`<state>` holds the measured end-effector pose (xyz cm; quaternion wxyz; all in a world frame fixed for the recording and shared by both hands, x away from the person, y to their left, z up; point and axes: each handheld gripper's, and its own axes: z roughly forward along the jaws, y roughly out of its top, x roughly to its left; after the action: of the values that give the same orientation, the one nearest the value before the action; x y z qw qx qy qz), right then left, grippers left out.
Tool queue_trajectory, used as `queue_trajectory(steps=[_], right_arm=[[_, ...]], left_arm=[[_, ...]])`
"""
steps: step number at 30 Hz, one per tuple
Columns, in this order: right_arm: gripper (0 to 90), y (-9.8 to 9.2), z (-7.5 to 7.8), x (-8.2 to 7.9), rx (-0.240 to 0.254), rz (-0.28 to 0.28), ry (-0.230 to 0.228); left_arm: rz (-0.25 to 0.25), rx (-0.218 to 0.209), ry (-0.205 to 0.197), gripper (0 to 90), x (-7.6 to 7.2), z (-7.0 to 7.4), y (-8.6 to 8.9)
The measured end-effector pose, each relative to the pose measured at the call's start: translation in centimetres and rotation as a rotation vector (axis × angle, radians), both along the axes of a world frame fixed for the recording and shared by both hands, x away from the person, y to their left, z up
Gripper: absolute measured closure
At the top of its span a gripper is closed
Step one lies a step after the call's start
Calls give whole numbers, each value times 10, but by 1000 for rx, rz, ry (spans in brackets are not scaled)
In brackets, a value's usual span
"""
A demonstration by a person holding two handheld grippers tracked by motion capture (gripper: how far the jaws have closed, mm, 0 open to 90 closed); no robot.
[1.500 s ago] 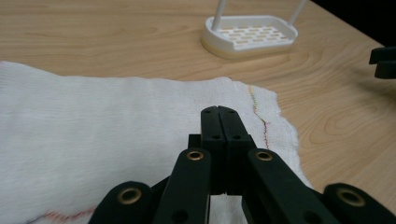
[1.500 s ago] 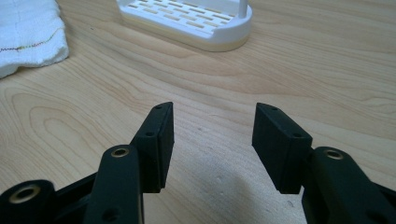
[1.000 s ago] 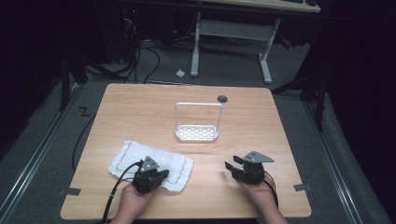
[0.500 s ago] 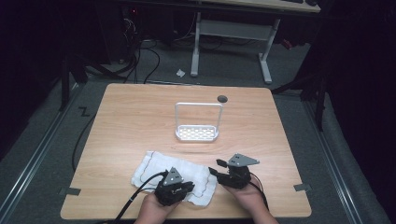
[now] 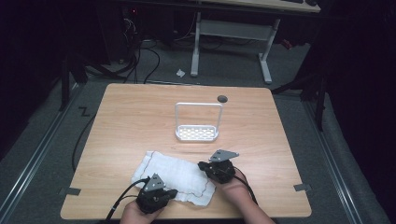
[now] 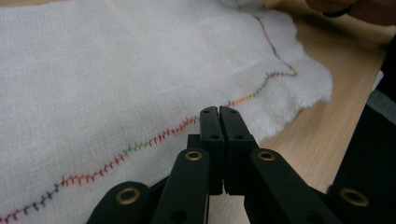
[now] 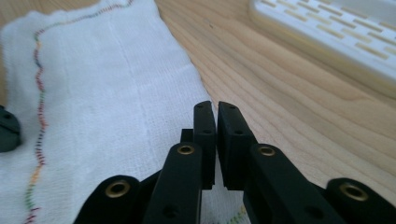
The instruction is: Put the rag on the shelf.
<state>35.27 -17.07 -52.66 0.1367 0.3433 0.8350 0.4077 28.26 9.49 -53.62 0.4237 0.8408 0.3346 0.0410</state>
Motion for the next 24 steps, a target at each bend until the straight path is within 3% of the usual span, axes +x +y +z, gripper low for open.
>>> queue_trajectory(steps=[3,7,12,18,24], right_arm=[[893,3,-7,3,-43,8,23],[893,-1,-7,-2,-48,8,17],[892,-12,-8,-16,-38,0,17],[892,-33,-10,-41,-10,-37,34],[869,-47,-7,-57,10,-60,45]], left_arm=[[20,-11,10,887,4,-1,5],[36,-20,11,890,11,-2,7],[39,-16,4,889,22,-2,3],[39,-7,-8,889,47,-1,-13],[21,-8,-14,889,55,-2,-25]])
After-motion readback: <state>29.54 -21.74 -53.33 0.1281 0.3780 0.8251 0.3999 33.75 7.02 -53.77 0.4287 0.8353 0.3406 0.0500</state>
